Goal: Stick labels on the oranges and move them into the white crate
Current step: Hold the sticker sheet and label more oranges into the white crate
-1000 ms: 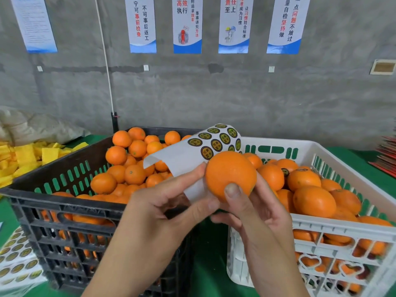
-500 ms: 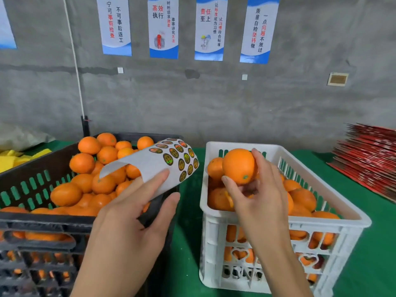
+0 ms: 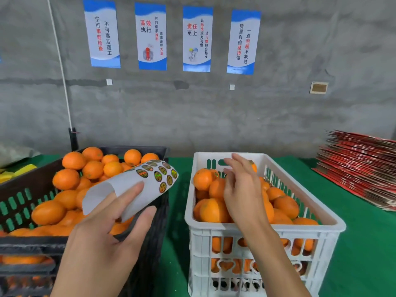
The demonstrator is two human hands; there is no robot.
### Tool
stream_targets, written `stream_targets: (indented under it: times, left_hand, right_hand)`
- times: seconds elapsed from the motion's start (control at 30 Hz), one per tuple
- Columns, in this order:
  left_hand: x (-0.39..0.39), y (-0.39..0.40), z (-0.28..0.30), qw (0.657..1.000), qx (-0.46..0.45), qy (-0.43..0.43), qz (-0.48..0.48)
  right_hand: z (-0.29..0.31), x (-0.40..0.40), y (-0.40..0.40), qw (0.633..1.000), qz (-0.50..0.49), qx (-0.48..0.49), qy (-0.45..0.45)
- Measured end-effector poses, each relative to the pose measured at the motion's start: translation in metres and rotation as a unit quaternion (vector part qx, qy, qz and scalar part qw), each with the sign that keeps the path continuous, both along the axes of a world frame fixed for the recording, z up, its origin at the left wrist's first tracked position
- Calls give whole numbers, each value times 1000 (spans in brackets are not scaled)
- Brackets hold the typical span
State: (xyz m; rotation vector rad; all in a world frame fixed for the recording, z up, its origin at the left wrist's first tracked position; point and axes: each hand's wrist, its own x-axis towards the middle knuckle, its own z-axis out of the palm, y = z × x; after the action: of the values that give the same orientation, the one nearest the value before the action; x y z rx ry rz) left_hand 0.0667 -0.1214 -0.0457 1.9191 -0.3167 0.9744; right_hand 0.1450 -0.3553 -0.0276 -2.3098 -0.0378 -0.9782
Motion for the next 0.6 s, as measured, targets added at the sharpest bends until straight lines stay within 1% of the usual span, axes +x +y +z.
stream_targets:
  times: [0.07, 0.13, 0.2, 0.3, 0.37, 0.47, 0.53, 0.6]
  left_hand:
    - [1, 5, 1, 1000, -1, -1, -10]
    - [3, 13, 1, 1000, -5, -6, 8]
    - [5, 27, 2, 999, -5, -11, 49]
    - [7, 56, 3, 992, 1, -13, 123]
    - [9, 74, 4, 990, -2, -6, 143]
    - [11, 89, 3, 993, 14, 23, 112]
    - [12, 95, 2, 993, 33, 42, 107]
    - [13, 98, 1, 991, 42, 58, 113]
  right_hand:
    - [-3, 0, 20, 998, 60, 2, -12]
    - [-5, 4, 46, 991, 132, 11, -7]
    - [-3, 9, 74, 980, 198, 22, -15]
    - [3, 20, 115, 966, 259, 20, -4]
    - [10, 30, 140, 957, 288, -13, 37]
    - [22, 54, 172, 923, 338, -83, 161]
    - [28, 77, 189, 904, 325, -158, 227]
    - [29, 100, 203, 886, 304, -220, 272]
